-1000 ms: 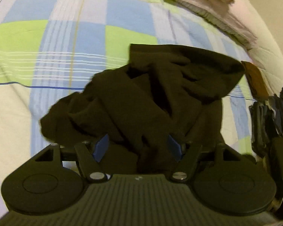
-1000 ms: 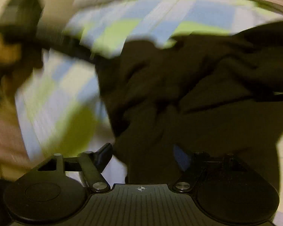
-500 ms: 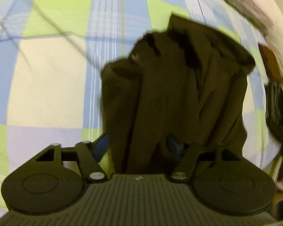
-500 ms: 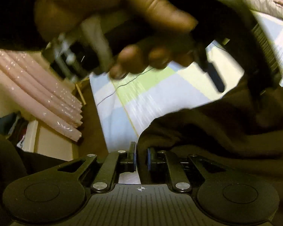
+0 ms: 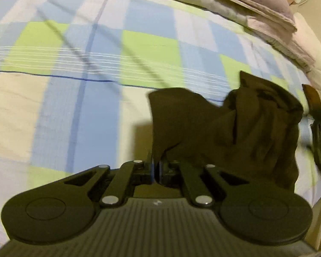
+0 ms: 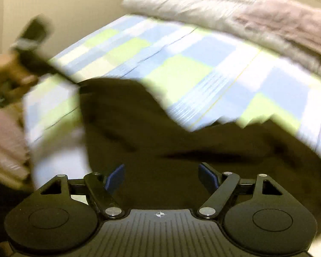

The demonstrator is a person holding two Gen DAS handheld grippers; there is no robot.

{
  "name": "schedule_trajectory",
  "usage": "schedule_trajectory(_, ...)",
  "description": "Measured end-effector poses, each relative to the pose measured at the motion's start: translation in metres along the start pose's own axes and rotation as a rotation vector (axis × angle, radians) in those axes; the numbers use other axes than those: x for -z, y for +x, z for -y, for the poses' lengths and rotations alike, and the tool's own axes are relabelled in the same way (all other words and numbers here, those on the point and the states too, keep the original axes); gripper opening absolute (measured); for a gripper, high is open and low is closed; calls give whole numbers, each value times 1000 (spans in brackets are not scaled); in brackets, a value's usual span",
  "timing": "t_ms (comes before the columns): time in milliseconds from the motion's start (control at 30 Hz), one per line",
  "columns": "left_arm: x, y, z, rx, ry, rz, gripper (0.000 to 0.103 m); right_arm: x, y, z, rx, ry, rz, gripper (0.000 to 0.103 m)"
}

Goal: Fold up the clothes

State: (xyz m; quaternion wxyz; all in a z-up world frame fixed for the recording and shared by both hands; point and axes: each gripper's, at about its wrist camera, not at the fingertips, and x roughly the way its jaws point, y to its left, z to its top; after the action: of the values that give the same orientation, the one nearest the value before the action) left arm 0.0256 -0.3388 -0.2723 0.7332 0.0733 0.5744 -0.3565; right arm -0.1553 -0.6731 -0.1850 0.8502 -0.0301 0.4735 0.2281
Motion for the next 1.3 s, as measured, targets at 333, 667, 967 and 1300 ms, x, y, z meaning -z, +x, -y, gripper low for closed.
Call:
schedule_trajectory(333, 48, -4, -67, -42, -243, 28, 3, -57, 150, 82, 66, -312, -199, 79)
schedule_trajectory(667, -3, -21, -83, -44, -166, 121, 4, -28, 153, 124, 18, -181, -286, 1)
schedule_trajectory(967, -173, -56, -105, -134, -70, 393, 5, -148, 23, 178, 349, 70, 241, 0)
schedule_trajectory(1300, -93, 12, -68, -71, -142, 181, 46, -55, 52, 171, 299, 275, 78, 99)
